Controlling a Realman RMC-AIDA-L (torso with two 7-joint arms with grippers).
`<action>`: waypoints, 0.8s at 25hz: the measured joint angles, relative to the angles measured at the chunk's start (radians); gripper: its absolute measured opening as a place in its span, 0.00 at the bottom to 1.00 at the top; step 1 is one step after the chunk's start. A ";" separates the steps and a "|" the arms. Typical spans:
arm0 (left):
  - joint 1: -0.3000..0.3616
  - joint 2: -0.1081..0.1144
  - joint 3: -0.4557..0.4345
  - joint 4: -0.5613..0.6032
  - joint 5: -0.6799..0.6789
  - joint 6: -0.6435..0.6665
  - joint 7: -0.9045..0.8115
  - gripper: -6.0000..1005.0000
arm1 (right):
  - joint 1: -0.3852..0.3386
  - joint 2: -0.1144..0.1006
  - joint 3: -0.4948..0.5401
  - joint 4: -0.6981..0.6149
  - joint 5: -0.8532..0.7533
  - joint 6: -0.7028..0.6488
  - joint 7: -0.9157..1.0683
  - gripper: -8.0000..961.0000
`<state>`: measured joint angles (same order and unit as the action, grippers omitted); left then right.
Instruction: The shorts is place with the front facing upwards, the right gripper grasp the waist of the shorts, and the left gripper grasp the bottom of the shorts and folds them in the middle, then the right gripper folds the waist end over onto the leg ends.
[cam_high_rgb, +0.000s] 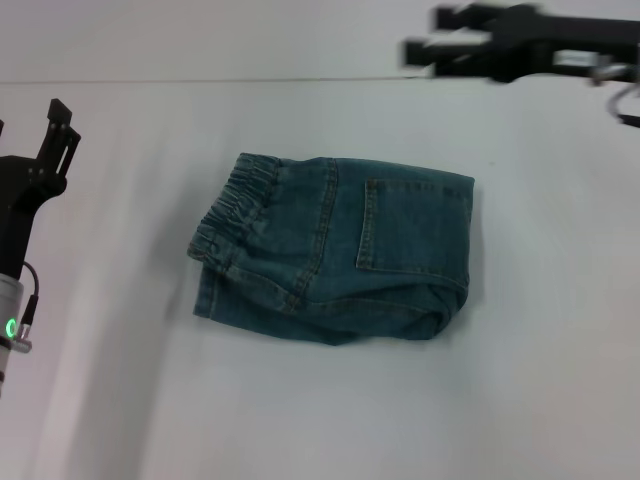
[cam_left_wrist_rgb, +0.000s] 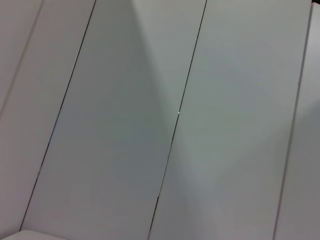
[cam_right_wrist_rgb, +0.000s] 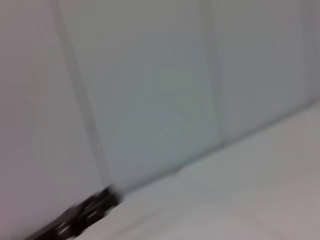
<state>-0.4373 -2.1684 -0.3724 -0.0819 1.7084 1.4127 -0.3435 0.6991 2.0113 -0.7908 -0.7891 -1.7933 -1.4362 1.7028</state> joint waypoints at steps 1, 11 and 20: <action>0.000 -0.001 -0.001 -0.002 0.000 0.000 0.000 0.85 | -0.037 -0.002 0.019 0.006 0.045 0.010 -0.044 0.97; 0.005 0.002 0.001 0.014 -0.004 0.008 0.007 0.85 | -0.231 0.080 0.177 0.289 0.407 0.096 -0.605 0.97; -0.005 0.013 0.214 0.230 0.022 -0.002 -0.202 0.85 | -0.211 0.071 0.158 0.477 0.476 0.106 -0.665 0.97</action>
<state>-0.4427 -2.1551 -0.1583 0.1479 1.7306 1.4111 -0.5455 0.4881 2.0821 -0.6329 -0.3118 -1.3176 -1.3304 1.0378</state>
